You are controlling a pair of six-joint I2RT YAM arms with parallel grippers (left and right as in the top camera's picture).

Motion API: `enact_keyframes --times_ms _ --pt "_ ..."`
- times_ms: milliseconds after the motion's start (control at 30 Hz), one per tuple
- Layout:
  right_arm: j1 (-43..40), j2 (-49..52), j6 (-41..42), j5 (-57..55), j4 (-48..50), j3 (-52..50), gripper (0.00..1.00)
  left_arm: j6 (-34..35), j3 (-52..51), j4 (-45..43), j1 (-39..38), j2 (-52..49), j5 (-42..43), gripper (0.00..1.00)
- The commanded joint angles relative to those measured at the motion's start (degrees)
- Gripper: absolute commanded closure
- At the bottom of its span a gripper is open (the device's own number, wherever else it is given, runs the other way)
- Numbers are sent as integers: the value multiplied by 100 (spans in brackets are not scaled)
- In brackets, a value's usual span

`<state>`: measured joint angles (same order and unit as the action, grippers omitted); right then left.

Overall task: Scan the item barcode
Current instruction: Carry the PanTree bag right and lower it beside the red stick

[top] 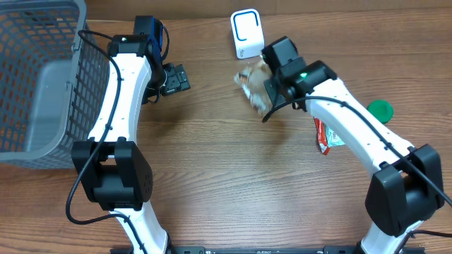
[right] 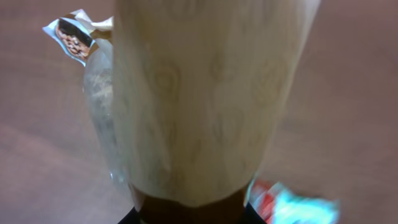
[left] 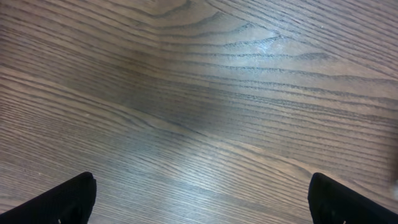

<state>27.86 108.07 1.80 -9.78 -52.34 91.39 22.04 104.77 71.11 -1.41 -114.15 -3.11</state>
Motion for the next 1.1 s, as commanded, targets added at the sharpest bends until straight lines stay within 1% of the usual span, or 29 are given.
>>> enact_keyframes --times_ms 0,67,200,233,267,333,400,533,567,1067 --pt "-236 -20 424 1139 -203 -83 96 -87 105 -2 -11 -7 -46 0" --pt "-398 -20 424 1139 -341 -118 96 -87 105 -2 -11 -7 -46 0" --pt "-649 -20 422 1137 -549 -118 69 -87 105 -2 -11 -7 -46 0" --pt "-691 -20 422 1137 -564 -118 56 -87 105 -2 -11 -7 -46 0" --pt "-726 -20 424 1139 -577 -118 41 -87 105 -2 -11 -7 -46 0" --pt "-780 -20 424 1137 -616 -120 36 -87 105 -2 -11 -7 -46 0" --pt "-813 -20 424 1137 -647 -120 22 -87 105 -2 -11 -7 -46 0" --pt "-822 -20 424 1139 -680 -125 12 -87 105 -4 -11 -7 -46 0" --pt "-822 -20 424 1139 -697 -125 1 -87 105 -2 -11 -7 -46 0" --pt "-822 -20 422 1139 -800 -129 0 -87 105 -2 -11 -7 -46 0"
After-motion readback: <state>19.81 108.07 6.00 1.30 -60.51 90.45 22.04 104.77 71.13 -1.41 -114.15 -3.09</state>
